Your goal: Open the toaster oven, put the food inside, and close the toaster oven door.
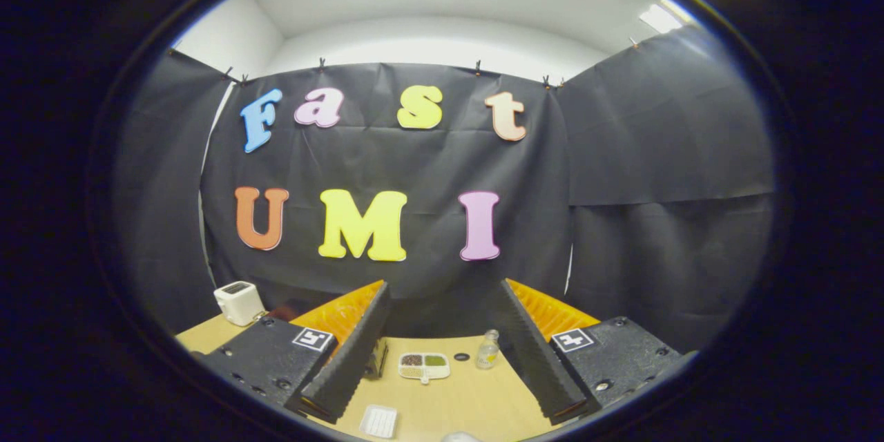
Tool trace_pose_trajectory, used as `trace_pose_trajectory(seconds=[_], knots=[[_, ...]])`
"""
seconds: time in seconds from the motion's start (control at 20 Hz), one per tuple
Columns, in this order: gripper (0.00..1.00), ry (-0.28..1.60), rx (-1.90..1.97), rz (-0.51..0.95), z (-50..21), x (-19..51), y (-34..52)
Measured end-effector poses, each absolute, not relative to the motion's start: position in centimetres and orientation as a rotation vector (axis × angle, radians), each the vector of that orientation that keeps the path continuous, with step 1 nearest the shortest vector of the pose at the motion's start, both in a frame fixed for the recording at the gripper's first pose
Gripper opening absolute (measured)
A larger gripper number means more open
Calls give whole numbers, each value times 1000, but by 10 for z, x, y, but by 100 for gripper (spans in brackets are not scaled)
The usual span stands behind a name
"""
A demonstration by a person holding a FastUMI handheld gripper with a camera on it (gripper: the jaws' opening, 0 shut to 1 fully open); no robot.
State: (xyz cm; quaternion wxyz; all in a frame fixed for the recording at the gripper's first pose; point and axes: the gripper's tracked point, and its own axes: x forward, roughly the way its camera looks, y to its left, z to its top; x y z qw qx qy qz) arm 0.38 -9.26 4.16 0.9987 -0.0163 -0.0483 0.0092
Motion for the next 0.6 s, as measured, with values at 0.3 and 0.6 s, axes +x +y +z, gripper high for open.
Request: trace_pose_trajectory(seconds=[0.3,0.6], knots=[[100,-35,-32,113,20,5,-96],[100,-17,-26,145,9,5,-102]])
